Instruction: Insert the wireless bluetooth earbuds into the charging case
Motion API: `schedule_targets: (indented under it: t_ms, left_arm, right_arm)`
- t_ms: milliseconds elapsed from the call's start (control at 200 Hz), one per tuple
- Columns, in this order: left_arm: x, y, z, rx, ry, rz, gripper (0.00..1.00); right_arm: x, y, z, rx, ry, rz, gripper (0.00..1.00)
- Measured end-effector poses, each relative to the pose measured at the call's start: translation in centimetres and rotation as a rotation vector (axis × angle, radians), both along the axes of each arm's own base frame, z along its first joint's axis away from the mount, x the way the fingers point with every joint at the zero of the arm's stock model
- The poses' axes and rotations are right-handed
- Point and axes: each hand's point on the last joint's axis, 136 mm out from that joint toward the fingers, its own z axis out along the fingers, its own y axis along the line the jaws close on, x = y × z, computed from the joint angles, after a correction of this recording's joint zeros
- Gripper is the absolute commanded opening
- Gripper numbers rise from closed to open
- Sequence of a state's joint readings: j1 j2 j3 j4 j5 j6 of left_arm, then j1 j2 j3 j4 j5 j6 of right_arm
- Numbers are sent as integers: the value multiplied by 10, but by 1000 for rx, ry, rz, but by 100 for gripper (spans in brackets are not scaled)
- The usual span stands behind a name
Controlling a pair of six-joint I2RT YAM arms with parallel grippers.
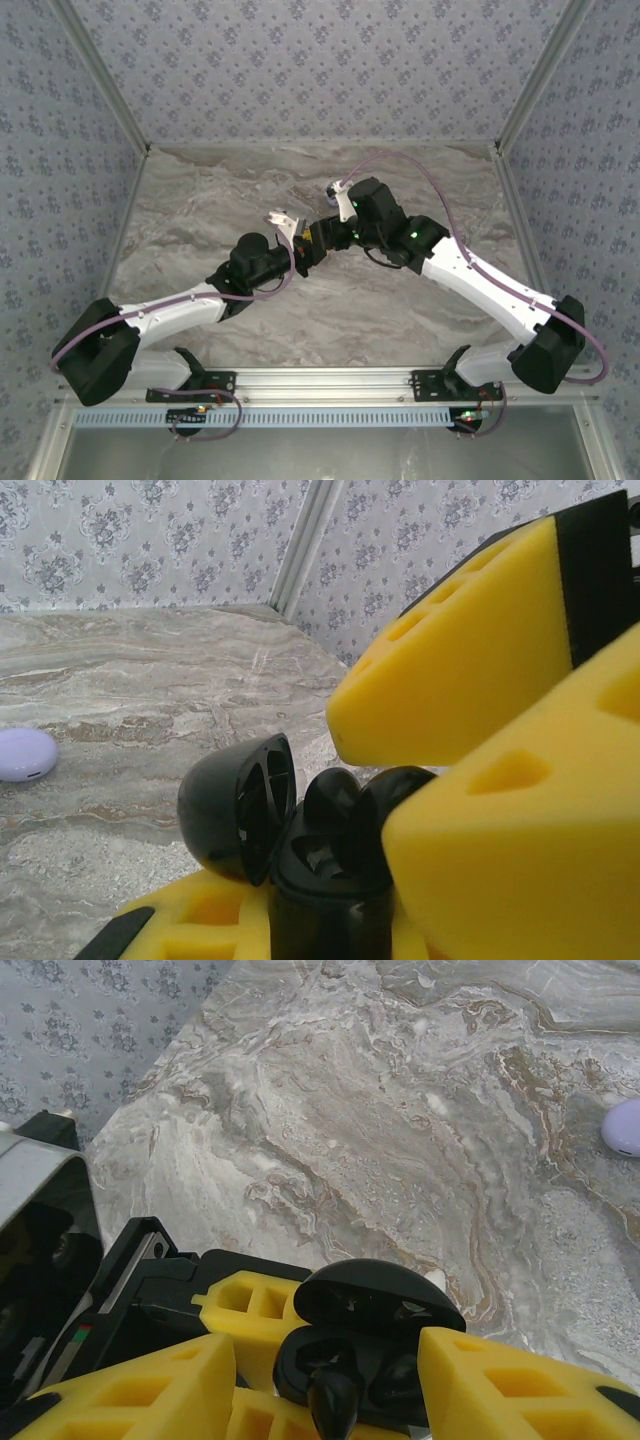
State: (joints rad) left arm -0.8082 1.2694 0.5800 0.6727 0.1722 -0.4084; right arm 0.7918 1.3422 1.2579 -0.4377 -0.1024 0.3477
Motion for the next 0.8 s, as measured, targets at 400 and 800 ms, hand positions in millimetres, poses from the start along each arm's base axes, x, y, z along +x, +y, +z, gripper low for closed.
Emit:
schedule_targets:
  t_ms: [400, 800]
  left_arm:
    - [0, 0, 1, 2, -8, -1, 6]
    - [-10, 4, 16, 16, -113, -33, 6]
  right_arm:
    - [-2, -3, 14, 25, -21, -4, 54]
    - [0, -37, 49, 86, -76, -63, 42]
